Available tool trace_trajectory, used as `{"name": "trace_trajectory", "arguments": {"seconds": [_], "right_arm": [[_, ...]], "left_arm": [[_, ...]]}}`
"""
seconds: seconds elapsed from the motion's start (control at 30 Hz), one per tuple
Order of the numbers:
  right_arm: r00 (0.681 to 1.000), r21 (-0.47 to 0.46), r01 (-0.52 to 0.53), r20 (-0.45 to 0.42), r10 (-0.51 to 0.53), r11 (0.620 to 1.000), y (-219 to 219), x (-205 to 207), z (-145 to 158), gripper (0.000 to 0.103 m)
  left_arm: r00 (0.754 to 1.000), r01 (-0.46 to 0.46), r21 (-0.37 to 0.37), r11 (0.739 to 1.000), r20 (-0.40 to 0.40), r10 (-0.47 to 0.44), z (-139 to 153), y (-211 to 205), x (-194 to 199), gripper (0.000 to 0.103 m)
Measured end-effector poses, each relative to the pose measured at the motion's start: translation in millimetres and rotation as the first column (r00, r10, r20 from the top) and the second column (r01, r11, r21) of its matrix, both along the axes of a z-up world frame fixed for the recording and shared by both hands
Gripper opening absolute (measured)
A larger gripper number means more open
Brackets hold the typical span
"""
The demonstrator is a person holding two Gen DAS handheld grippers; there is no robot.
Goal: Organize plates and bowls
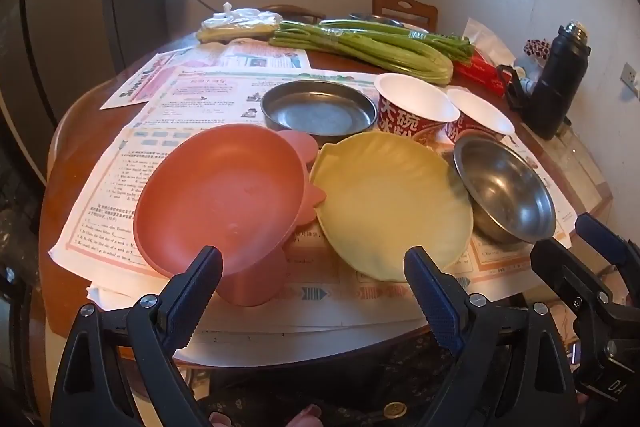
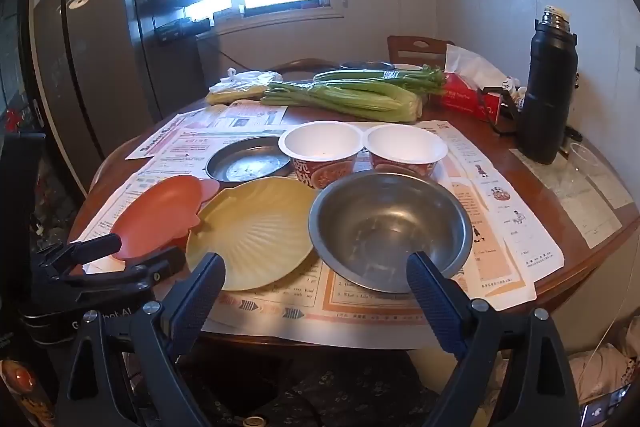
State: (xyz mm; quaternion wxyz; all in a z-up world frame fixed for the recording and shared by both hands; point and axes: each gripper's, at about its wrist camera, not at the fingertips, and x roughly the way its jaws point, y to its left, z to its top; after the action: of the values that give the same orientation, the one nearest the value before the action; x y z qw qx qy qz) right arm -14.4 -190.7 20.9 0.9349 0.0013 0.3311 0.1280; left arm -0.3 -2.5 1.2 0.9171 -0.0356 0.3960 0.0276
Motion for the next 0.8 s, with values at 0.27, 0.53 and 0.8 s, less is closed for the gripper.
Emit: {"name": "trace_trajectory", "arguments": {"seconds": [0.27,0.53,0.8], "right_arm": [[1.000,-0.001,0.013,0.002,-0.013,1.000,-2.7,0.1,-6.0,0.092],[1.000,0.007,0.011,-0.016,-0.011,1.000,-5.4,0.3,-6.3,0.092],[1.000,0.000,0.015,-0.023,-0.015,1.000,-2.9,0.3,-8.5,0.092]], "left_arm": [[1.000,0.008,-0.016,1.000,-0.010,-0.009,-2.8,-6.8,-1.2,0.093],[1.000,0.013,-0.030,0.999,-0.001,-0.013,1.5,-2.7,-5.2,0.093],[1.000,0.023,-0.024,0.999,-0.002,-0.023,1.3,-4.0,-6.1,0.093]]}}
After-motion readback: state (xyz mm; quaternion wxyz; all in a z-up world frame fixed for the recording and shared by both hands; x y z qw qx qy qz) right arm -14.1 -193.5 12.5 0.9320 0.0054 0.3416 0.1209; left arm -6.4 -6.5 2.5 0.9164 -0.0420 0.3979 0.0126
